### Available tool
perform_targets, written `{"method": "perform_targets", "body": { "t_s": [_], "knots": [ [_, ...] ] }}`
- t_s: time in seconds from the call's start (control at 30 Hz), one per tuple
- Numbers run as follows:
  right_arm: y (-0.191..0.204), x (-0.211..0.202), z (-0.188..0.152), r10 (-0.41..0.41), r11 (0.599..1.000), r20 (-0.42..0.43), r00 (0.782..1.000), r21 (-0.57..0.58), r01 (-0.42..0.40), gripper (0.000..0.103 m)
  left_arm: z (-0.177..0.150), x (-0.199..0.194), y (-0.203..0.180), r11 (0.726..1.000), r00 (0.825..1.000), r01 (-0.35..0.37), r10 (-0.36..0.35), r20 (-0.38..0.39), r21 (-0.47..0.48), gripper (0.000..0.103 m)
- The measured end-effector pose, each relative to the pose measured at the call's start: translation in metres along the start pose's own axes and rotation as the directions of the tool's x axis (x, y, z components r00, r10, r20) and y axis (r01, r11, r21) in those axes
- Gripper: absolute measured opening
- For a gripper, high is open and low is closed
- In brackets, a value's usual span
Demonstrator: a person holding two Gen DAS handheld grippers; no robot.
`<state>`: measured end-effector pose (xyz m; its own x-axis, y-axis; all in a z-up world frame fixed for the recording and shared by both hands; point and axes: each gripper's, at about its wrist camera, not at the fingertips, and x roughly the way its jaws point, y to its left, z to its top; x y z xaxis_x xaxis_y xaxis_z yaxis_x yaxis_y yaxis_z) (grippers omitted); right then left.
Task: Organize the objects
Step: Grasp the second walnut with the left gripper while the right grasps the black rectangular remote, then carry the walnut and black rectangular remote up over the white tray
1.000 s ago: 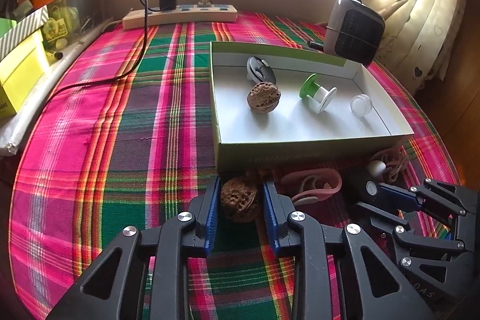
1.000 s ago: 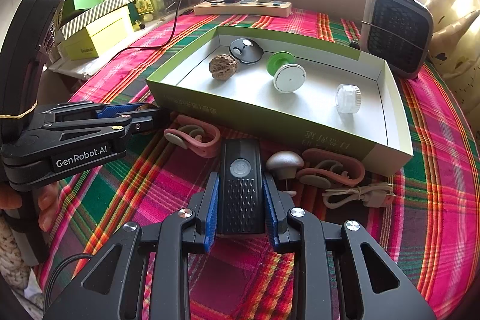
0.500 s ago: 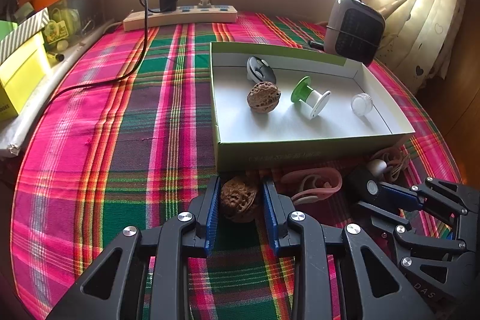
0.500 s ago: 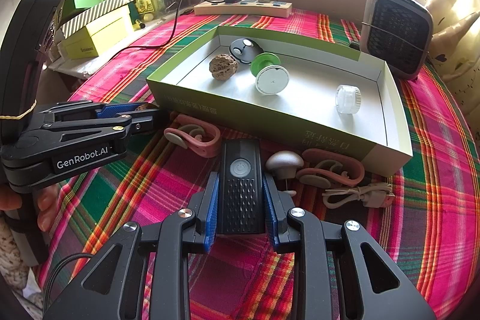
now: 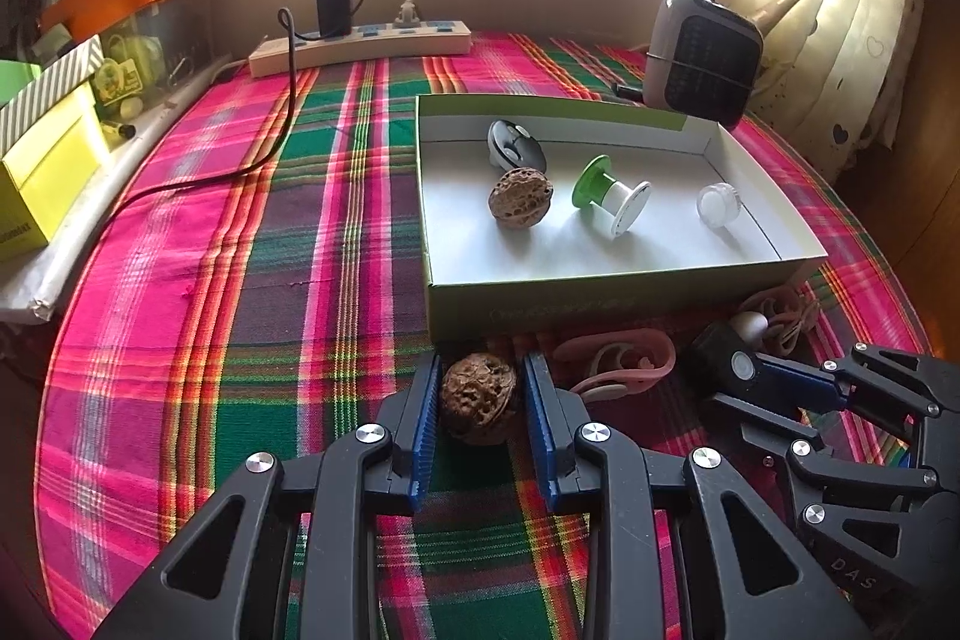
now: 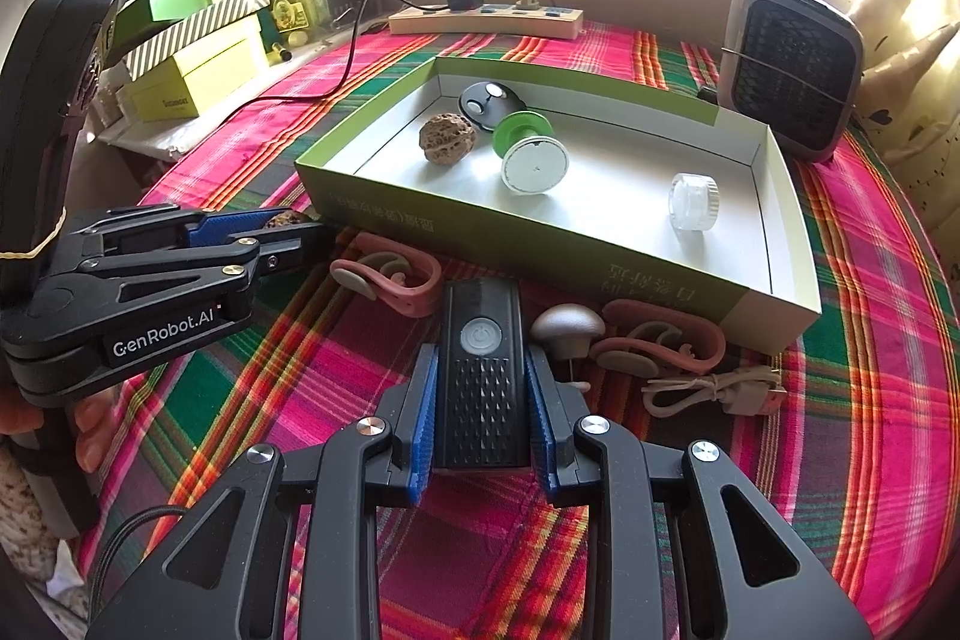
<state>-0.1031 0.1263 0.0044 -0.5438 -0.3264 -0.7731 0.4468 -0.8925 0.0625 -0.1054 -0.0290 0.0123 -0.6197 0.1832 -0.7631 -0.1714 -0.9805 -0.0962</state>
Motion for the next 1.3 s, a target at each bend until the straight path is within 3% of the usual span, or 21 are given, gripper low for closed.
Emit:
{"method": "perform_targets", "body": {
  "t_s": [0.9,1.3],
  "knots": [
    [-0.011,-0.021,0.004,0.039,0.999,0.054,0.998,0.034,-0.041,0.028,0.009,-0.023,-0.013,0.999,0.998,0.036,-0.037,0.048,0.010,0.025],
    [-0.032,-0.034,0.021,-0.011,0.997,0.096,0.995,0.074,0.004,0.028,0.027,-0.023,-0.018,0.999,0.996,0.046,-0.047,0.074,0.018,0.023]
  ]
}}
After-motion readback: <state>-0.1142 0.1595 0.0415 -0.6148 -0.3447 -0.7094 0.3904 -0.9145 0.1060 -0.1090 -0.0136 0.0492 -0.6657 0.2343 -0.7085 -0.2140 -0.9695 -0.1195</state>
